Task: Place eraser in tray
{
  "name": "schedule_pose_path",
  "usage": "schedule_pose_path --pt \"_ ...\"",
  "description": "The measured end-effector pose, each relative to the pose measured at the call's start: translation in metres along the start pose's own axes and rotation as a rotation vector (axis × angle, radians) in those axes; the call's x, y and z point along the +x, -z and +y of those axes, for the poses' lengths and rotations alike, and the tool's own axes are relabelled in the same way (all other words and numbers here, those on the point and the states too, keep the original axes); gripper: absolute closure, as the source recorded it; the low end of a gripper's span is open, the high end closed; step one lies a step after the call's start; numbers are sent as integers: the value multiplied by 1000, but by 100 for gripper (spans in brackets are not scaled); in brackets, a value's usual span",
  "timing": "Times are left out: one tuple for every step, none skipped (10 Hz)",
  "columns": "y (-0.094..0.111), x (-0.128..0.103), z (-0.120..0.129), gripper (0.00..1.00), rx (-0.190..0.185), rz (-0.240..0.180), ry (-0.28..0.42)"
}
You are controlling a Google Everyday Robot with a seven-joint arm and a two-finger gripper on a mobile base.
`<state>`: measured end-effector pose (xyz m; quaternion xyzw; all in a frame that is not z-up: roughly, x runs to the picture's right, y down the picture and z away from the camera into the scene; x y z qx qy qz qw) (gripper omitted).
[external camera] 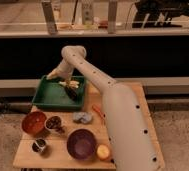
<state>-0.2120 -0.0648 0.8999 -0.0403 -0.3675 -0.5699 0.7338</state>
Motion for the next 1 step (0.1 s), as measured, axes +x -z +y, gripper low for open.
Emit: schedule_pose_path --pt "0 0 0 20 0 0 0"
